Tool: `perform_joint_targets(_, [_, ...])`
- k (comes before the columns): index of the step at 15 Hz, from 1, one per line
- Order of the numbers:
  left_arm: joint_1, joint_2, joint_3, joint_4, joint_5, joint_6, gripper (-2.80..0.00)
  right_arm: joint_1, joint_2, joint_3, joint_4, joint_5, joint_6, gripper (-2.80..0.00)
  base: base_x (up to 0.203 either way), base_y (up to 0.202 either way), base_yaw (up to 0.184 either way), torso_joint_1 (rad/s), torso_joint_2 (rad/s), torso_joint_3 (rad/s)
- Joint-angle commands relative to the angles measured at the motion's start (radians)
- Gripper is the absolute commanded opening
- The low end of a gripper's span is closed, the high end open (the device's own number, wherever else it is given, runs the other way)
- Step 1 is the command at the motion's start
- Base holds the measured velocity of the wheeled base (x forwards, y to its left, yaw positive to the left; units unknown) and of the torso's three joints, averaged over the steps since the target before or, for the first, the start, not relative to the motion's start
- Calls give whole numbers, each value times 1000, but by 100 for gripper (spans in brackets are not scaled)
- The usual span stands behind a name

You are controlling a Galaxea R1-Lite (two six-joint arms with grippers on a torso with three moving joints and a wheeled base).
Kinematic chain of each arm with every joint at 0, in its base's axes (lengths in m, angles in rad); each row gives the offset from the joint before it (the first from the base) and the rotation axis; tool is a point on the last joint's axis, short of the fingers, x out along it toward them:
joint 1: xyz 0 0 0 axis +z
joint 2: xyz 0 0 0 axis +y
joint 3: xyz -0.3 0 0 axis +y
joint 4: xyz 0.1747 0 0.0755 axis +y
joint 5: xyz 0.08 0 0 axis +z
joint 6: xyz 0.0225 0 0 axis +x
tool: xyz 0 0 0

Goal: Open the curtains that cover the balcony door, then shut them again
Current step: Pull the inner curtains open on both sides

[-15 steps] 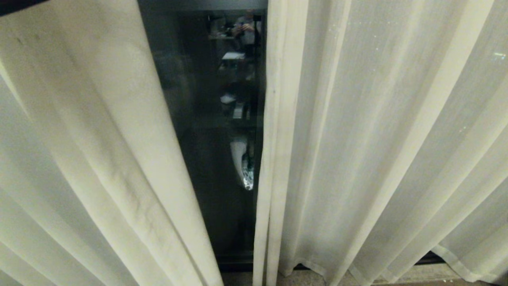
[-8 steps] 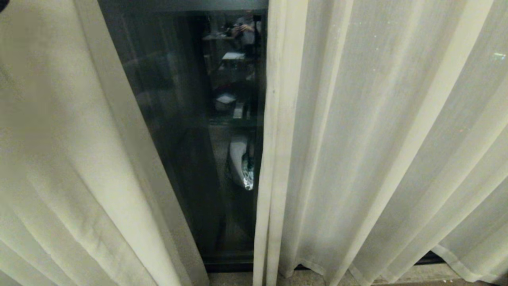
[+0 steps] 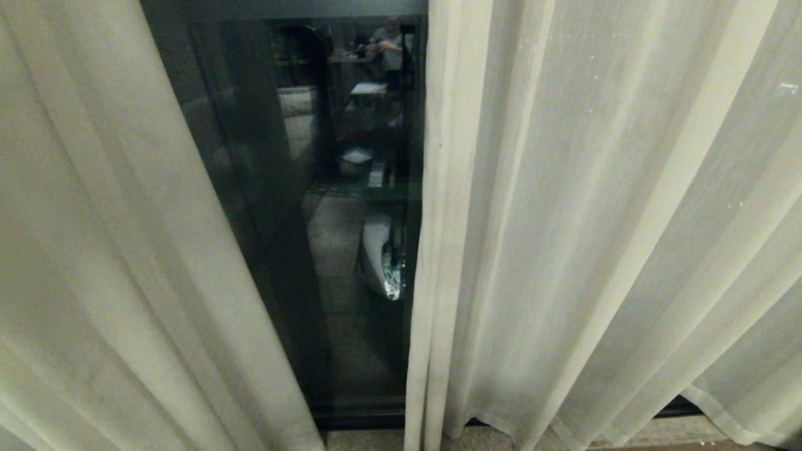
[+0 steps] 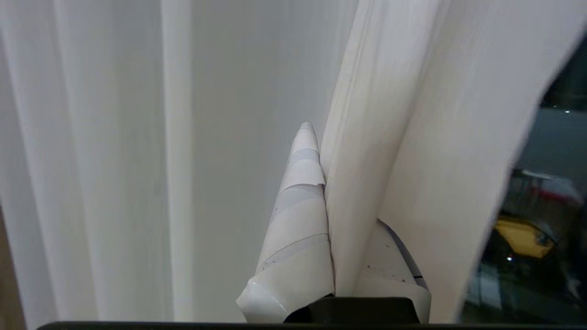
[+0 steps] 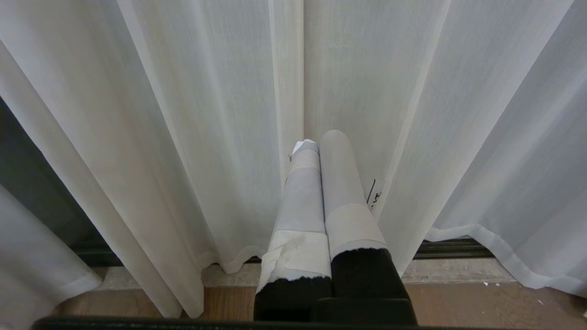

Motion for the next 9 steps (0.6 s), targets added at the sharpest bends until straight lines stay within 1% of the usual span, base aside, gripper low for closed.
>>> perform_joint_targets(1, [10,-25,41,4,7,-2,-280,0,0,0,-1,0,0,-280,0,0,0,0,0,0])
perform_joint_targets(3, [11,-42,83,3,9,-2,-280,0,0,0,-1,0,0,-280,0,0,0,0,0,0])
perform_joint_targets(9, [11,-45,97,3,9,-2,-280,0,0,0,-1,0,0,-280,0,0,0,0,0,0])
